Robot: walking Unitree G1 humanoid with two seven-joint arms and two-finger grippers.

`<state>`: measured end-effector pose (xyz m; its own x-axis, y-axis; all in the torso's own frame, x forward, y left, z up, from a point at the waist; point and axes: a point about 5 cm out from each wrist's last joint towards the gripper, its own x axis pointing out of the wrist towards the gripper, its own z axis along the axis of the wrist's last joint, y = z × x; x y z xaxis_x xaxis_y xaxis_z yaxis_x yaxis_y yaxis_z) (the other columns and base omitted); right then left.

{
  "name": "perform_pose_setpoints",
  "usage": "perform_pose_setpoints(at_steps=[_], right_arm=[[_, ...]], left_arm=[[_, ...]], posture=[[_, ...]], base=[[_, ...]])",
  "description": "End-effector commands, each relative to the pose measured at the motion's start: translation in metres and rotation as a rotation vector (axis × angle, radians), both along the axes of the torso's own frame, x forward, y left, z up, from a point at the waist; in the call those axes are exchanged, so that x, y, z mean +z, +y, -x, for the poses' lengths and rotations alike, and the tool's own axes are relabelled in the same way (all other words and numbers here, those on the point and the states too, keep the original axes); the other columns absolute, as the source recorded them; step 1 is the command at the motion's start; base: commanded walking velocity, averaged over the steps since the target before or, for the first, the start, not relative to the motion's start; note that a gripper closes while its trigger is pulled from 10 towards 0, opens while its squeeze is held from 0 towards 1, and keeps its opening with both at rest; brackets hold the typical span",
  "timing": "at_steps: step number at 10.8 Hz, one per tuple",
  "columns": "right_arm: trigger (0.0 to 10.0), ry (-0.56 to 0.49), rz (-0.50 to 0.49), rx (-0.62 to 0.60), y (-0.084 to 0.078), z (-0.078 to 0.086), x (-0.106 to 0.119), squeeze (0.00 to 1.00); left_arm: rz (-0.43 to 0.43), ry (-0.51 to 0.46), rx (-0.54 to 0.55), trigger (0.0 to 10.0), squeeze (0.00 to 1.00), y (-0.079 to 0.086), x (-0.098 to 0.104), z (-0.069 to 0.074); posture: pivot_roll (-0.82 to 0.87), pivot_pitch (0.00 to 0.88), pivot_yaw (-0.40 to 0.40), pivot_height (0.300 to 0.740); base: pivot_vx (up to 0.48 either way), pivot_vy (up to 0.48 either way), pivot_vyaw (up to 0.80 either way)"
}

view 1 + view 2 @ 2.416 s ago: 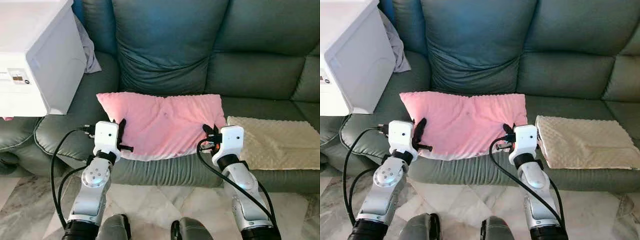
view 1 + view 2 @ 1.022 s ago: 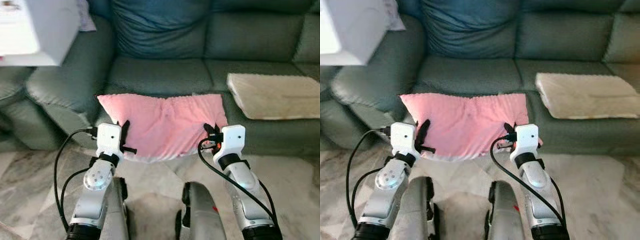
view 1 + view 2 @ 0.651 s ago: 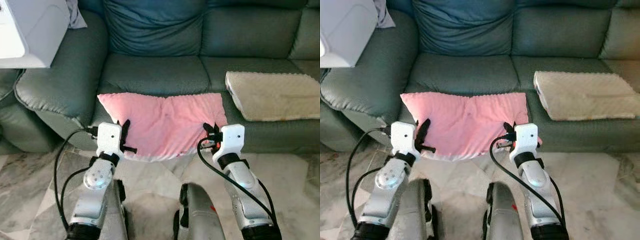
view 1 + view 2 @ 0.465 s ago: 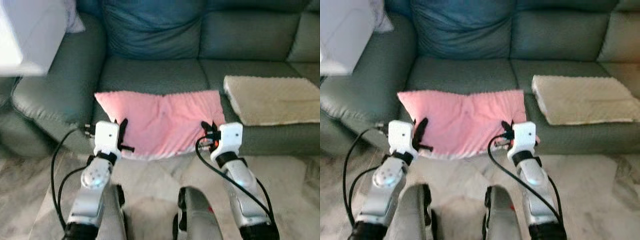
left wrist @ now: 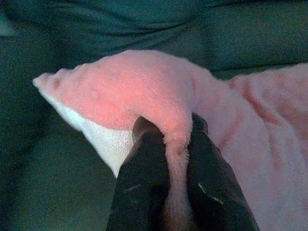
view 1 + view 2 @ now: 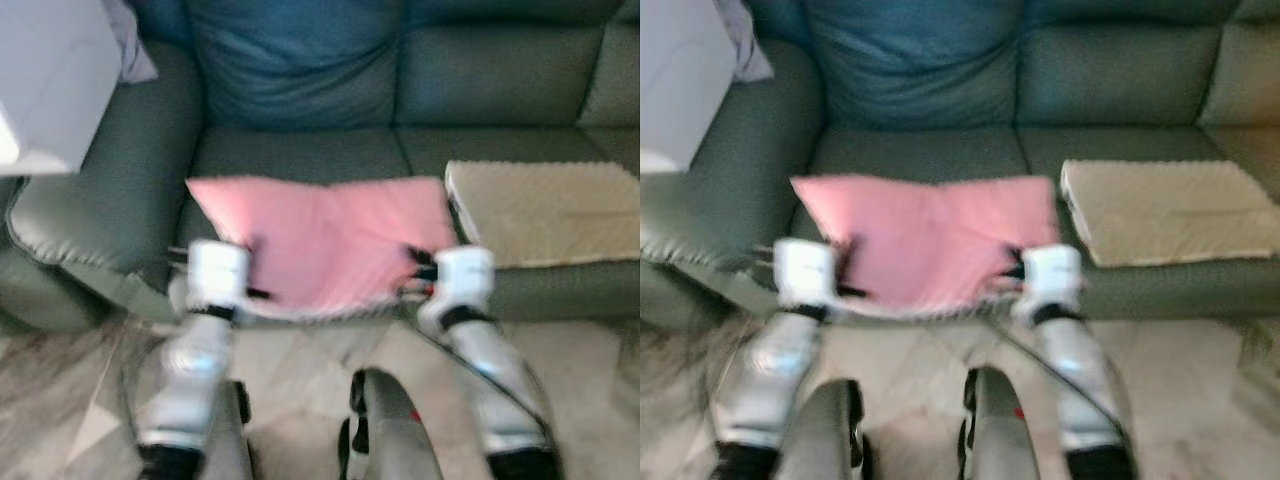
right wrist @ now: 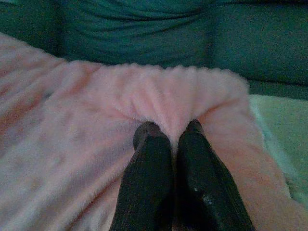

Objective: Move the pillow to the sofa

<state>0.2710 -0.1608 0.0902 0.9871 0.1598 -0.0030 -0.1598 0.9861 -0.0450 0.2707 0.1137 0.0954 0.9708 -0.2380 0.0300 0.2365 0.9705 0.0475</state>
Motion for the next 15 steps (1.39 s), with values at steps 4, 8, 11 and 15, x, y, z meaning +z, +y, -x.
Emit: perform_pose_setpoints(at_steps=[4, 8, 11, 15], right_arm=[[10.0, 0.000, -0.017, 0.040, 0.010, 0.004, -0.001, 0.00], [10.0, 0.007, -0.019, 0.047, 0.011, 0.004, 0.000, 0.00], [10.0, 0.011, -0.005, 0.049, 0.003, 0.000, 0.003, 0.00], [10.0, -0.002, 0.065, 0.064, -0.011, -0.025, 0.016, 0.00]], left_arm=[[-0.017, -0.008, 0.009, 10.0, 0.00, 0.005, 0.001, 0.001], [-0.022, -0.009, 0.029, 10.0, 0.00, 0.011, 0.002, 0.001], [-0.041, -0.007, 0.051, 10.0, 0.00, 0.021, 0.005, 0.000], [-0.117, -0.022, 0.170, 10.0, 0.00, 0.054, 0.012, -0.027]], posture=[[-0.05, 0.167, -0.062, 0.628], [-0.04, 0.215, -0.063, 0.628], [-0.04, 0.263, -0.060, 0.628], [-0.04, 0.437, -0.053, 0.628]], base=[[0.268, 0.000, 0.00], [0.278, 0.000, 0.00], [0.191, 0.000, 0.00], [0.000, 0.000, 0.00]])
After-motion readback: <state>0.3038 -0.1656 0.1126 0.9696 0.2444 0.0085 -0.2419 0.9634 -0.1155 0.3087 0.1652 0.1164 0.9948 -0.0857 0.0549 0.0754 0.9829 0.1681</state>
